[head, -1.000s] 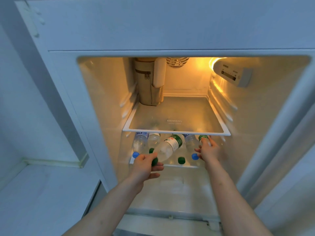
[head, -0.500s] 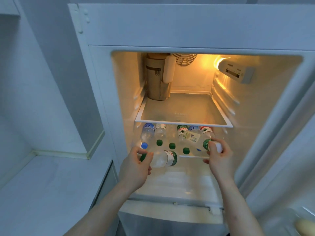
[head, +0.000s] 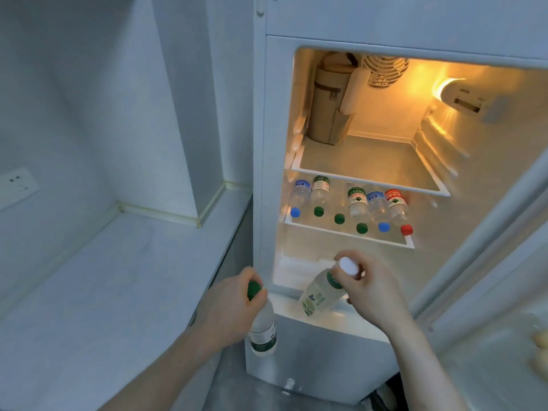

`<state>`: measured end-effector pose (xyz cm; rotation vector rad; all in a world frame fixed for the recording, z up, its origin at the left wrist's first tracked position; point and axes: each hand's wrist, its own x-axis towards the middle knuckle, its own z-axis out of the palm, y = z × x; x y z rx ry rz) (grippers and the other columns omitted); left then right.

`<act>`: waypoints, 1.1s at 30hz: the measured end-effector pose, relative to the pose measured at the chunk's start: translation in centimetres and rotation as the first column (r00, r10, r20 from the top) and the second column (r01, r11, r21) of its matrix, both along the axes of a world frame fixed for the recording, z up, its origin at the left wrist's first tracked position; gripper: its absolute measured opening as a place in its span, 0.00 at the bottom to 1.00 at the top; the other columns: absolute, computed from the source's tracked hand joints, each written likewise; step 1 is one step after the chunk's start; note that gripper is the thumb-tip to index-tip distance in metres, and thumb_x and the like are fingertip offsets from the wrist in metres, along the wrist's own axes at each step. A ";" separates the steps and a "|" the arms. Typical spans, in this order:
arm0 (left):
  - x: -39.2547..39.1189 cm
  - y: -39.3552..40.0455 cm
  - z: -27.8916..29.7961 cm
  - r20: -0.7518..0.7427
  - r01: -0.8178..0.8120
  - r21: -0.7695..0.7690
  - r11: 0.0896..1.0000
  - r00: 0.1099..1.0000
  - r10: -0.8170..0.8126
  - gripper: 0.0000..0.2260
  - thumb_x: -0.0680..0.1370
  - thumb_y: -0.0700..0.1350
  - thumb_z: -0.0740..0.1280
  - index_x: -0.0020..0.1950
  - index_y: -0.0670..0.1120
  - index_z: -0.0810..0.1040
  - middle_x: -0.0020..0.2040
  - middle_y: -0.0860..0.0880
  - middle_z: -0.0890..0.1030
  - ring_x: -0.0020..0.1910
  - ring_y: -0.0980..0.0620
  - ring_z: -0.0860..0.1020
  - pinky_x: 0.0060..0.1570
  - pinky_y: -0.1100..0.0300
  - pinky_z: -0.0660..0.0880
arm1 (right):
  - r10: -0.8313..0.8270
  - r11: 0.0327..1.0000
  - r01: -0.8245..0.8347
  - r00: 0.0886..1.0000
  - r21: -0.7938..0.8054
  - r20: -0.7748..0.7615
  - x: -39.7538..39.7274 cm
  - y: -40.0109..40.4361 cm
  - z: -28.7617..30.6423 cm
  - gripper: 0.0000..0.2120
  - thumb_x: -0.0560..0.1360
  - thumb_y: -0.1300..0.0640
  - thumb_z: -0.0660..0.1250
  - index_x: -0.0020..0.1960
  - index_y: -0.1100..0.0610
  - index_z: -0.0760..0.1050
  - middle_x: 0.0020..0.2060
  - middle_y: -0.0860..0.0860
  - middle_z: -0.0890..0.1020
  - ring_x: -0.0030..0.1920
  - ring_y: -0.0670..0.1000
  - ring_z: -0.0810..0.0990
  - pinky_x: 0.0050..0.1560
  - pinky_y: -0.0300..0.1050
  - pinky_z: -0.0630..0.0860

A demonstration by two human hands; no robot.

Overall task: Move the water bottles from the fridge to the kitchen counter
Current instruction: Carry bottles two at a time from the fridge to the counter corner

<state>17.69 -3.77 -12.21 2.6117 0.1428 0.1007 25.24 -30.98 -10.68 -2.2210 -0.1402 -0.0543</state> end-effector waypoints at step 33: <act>-24.0 0.8 -3.5 -0.097 -0.804 -0.015 0.594 0.593 0.800 0.07 0.79 0.61 0.63 0.51 0.60 0.69 0.36 0.56 0.76 0.35 0.59 0.74 0.31 0.64 0.64 | 0.950 0.194 -0.948 0.246 -0.252 -0.194 -7.6 20.0 -2.2 0.06 0.71 0.48 0.72 0.47 0.40 0.78 0.42 0.42 0.82 0.44 0.42 0.78 0.45 0.39 0.76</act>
